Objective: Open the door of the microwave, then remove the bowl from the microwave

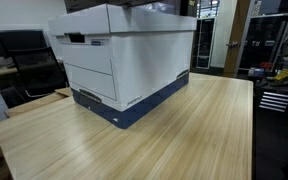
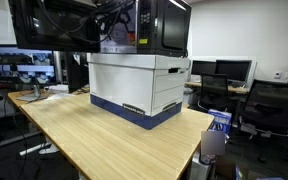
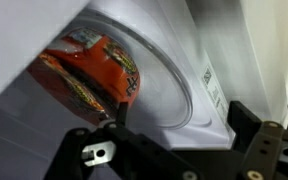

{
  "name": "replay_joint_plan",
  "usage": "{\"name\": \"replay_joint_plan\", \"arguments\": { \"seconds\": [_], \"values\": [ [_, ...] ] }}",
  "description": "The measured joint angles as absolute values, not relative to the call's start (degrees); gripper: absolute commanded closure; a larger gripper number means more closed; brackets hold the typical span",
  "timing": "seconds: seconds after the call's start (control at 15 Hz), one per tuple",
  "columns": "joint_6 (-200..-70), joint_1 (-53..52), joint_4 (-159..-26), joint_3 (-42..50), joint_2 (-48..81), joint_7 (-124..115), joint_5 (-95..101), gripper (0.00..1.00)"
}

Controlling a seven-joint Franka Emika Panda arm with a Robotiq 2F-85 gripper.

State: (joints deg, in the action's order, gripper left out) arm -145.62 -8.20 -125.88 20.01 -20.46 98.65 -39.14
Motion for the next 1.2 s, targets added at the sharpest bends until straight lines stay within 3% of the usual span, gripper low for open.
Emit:
{"name": "replay_joint_plan", "arguments": {
  "seconds": [0.73,1.2],
  "values": [
    [-166.02,-4.65,-131.71,9.46,-23.4,84.32,-35.51,0.0],
    [-172.01,-9.16,-131.15,12.64,-20.62,87.43,-36.59,0.0]
  ]
}}
